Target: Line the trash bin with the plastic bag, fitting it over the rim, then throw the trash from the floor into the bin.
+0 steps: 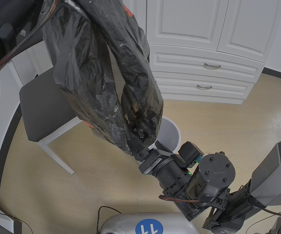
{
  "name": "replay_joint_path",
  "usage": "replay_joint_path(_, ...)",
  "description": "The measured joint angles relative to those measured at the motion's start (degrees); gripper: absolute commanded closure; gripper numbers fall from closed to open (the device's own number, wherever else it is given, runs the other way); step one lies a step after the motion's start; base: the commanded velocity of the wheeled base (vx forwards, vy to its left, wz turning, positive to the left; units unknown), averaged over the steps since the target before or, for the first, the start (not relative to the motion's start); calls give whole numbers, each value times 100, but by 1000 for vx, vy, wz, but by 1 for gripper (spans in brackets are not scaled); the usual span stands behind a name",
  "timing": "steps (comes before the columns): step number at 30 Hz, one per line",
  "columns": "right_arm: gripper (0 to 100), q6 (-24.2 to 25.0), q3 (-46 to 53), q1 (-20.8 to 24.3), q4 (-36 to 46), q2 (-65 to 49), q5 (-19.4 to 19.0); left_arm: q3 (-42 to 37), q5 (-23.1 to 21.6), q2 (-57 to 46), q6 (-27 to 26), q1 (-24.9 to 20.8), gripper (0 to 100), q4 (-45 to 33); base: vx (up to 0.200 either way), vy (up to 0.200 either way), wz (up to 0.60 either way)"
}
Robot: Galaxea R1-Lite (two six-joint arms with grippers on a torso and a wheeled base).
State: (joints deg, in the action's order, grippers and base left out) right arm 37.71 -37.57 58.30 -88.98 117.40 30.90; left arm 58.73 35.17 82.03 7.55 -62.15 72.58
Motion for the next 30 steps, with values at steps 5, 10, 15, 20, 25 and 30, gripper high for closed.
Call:
replay_joint_path(5,0,23,20,7,2,82,-4,41,5,-15,-2,0,100,0,0,0,0)
replay_joint_path(10,0,30,26,24,0,165,-1,63,5,-37,-2,7,100,6,0,0,0)
replay_joint_path(15,0,15,26,30,0,212,2,66,7,-55,-2,9,100,4,0,0,0)
replay_joint_path(20,100,-12,11,39,2,193,11,66,7,-45,4,9,100,6,0,0,0)
replay_joint_path(25,100,-23,17,72,0,83,11,48,5,13,33,5,100,9,0,0,0)
replay_joint_path(30,100,-177,91,110,2,-155,-1,44,-22,99,68,51,100,156,0,0,0)
